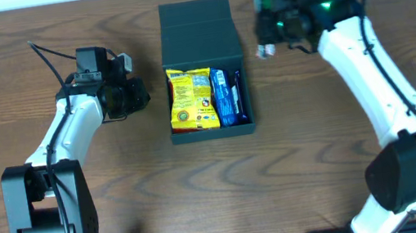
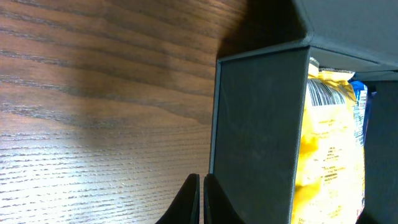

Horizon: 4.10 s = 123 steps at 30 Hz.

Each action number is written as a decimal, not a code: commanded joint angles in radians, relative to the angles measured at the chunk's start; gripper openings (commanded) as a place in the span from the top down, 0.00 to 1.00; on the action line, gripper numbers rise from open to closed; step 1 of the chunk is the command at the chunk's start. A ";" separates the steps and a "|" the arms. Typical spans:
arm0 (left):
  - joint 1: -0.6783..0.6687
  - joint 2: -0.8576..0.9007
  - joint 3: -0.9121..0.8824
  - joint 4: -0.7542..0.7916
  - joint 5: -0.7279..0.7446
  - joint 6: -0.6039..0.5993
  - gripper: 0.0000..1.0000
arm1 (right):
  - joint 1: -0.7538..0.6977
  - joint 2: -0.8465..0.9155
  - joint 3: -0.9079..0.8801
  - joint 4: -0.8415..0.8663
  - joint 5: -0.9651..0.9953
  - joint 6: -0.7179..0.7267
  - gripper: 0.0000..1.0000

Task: Pack container
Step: 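Lower the green bar into the box's right edge and release, then move the right gripper to the blue Eclipse mint tin, then lower the right gripper and grasp the Eclipse tin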

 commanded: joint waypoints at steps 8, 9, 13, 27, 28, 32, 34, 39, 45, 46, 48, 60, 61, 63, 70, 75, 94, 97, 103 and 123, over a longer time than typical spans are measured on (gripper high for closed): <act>0.002 0.012 0.020 0.000 -0.003 0.021 0.94 | 0.175 0.094 0.055 -0.134 0.037 -0.109 0.99; 0.002 0.012 0.020 0.000 -0.003 0.021 0.94 | 0.177 0.105 0.055 -0.151 0.035 -0.101 0.99; 0.002 0.012 0.020 0.000 -0.003 0.022 0.94 | 0.178 0.154 0.054 -0.201 0.038 -0.018 0.98; 0.002 0.012 0.020 0.002 -0.004 0.022 0.94 | 0.186 0.182 -0.064 -0.216 0.039 0.204 0.98; 0.002 0.012 0.020 0.002 -0.004 0.022 0.94 | 0.189 0.182 -0.071 -0.214 0.038 0.204 0.98; 0.002 0.012 0.020 0.002 -0.004 0.022 0.94 | 0.190 0.182 -0.082 -0.207 0.038 0.205 0.99; 0.002 0.012 0.020 0.001 -0.004 0.022 0.94 | 0.190 0.182 -0.090 -0.200 0.038 0.206 0.98; 0.002 0.012 0.020 0.001 -0.003 0.022 0.94 | 0.189 0.182 -0.115 -0.174 0.048 0.206 0.92; 0.002 0.012 0.020 0.001 -0.003 0.022 0.94 | 0.189 0.182 -0.121 -0.139 0.076 0.205 0.34; 0.002 0.012 0.020 0.000 -0.003 0.022 0.94 | 0.188 0.182 -0.120 -0.131 0.076 0.205 0.32; 0.002 0.012 0.020 -0.003 -0.003 0.022 0.94 | 0.187 0.180 -0.108 -0.127 0.076 0.205 0.31; 0.002 0.012 0.020 -0.003 -0.004 0.022 0.94 | 0.078 0.033 0.106 -0.311 0.444 0.022 0.27; 0.002 0.012 0.020 -0.003 -0.004 0.022 0.94 | 0.035 0.020 0.106 -0.334 0.443 -0.016 0.27; 0.002 0.012 0.020 -0.003 -0.004 0.022 0.94 | -0.081 0.010 0.106 -0.391 0.443 -0.032 0.28; 0.002 0.012 0.020 -0.003 -0.003 0.022 0.94 | -0.437 0.010 -0.047 -0.416 0.410 -0.087 0.35; 0.002 0.012 0.020 -0.003 -0.002 0.021 0.94 | -0.533 0.008 -0.251 -0.277 0.345 -0.138 0.37; 0.002 0.012 0.020 -0.006 0.005 -0.005 0.94 | -0.793 0.011 -0.457 0.014 -0.018 -0.537 0.13; 0.002 0.012 0.020 -0.006 0.005 -0.005 0.94 | -0.793 0.015 -0.462 0.019 -0.044 -0.569 0.11; 0.002 0.012 0.020 -0.006 0.005 -0.016 0.94 | -0.793 0.034 -0.496 0.059 -0.033 -0.597 0.08; 0.002 0.012 0.020 -0.006 0.021 -0.017 0.94 | -0.792 0.130 -0.502 0.097 0.042 -0.600 0.16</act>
